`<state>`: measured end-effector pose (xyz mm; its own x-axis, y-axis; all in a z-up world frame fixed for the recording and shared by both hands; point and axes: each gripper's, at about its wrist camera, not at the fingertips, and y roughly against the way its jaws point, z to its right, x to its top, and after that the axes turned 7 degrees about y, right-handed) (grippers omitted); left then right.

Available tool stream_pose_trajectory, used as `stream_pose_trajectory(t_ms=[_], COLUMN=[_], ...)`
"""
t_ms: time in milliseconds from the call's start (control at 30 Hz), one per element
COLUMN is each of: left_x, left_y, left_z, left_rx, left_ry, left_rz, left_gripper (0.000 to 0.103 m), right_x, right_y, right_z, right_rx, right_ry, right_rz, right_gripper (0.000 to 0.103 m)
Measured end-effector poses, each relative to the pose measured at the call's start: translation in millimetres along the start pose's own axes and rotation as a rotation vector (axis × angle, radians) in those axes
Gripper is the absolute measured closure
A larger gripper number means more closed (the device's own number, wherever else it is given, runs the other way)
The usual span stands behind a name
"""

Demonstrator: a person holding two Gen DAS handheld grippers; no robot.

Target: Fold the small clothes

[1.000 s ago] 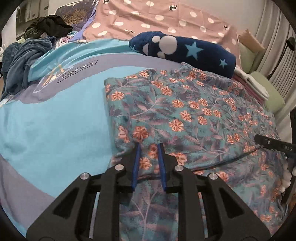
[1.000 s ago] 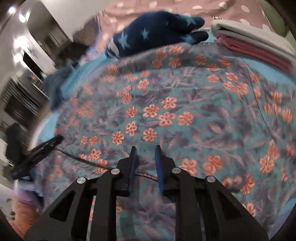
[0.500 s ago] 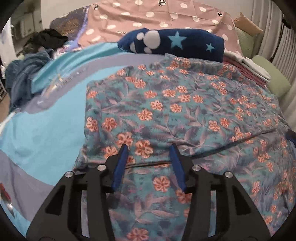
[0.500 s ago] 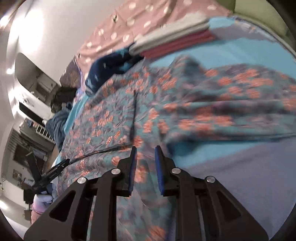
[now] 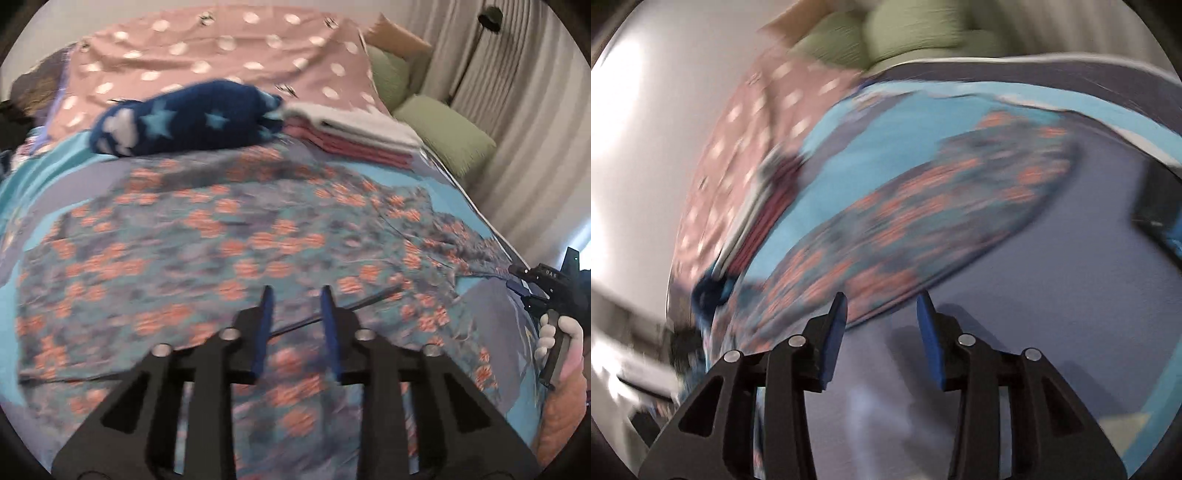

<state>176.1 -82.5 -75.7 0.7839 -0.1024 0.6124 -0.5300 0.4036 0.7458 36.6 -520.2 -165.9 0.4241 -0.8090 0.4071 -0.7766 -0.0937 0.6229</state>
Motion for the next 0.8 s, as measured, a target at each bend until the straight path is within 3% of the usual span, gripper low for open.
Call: stream_pose_trajectory(t_ms=[133, 267, 467, 533, 567, 667, 800], left_x=[4, 4, 1, 2, 2, 3, 2], left_y=[-33, -63, -70, -70, -71, -71, -71], left_z=[21, 25, 18, 16, 14, 13, 13], left_rx=[-0.020, 0.012, -0.031, -0.046, -0.055, -0.063, -0.065], left_ry=[-0.001, 0.003, 0.006, 0.014, 0.020, 0.019, 0.020], left_rz=[-0.050, -0.098, -0.080, -0.085, -0.089, -0.090, -0.084], left_gripper=[0.084, 0.084, 0.084, 0.084, 0.084, 0.083, 0.083], right_x=[16, 31, 58, 65, 67, 69, 60], right_y=[2, -3, -21, -27, -29, -26, -26], right_z=[42, 61, 73, 68, 64, 36, -51], right_rx=[-0.025, -0.065, -0.097, -0.110, -0.090, 0.010, 0.221], right_ry=[-0.121, -0.176, -0.203, -0.179, -0.173, -0.154, 0.021], right_rz=[0.036, 0.091, 0.136, 0.129, 0.121, 0.144, 0.122], right_gripper=[0.063, 0.063, 0.063, 0.076, 0.095, 0.097, 0.097])
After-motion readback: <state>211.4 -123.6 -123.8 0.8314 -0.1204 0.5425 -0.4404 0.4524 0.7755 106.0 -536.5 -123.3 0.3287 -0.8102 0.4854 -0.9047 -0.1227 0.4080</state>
